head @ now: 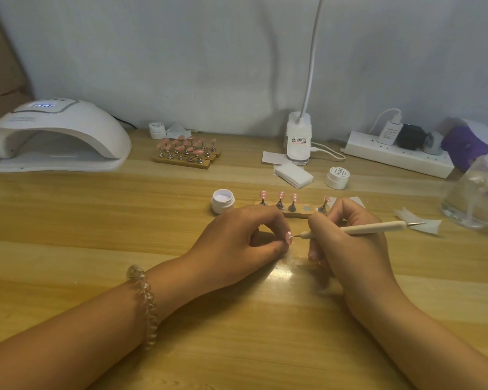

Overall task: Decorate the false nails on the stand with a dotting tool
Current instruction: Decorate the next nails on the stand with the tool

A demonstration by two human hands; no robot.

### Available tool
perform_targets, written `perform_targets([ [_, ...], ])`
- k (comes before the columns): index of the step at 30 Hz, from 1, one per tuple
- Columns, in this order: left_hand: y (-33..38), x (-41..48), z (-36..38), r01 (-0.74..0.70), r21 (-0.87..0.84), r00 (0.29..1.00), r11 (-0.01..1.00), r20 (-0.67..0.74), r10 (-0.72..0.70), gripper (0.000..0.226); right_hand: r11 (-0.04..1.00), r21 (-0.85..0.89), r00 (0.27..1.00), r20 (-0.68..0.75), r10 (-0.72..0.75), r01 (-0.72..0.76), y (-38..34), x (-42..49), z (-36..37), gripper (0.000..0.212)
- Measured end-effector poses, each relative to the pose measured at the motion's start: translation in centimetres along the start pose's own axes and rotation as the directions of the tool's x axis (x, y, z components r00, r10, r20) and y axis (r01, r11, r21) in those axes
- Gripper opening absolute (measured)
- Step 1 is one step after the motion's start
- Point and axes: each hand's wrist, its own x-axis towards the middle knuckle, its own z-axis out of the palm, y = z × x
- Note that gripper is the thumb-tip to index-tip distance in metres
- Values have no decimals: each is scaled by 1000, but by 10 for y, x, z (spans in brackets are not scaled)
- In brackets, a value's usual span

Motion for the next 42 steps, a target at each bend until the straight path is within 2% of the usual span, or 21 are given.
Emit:
perform_targets([
  [6,1,0,0,1,9,1000,1000,3,-1,11,1000,1,1000,5,-28,28,2,1,-2,37],
  [15,0,-1,1,12,-11,1000,1000,-6,-12,11,998,48,999,-23,-31,32,0,1,-2,41],
  [42,-2,0,0,9,16,1000,1000,-3,-9,9,999,33,1000,-17,-14,14,1,1,-1,35],
])
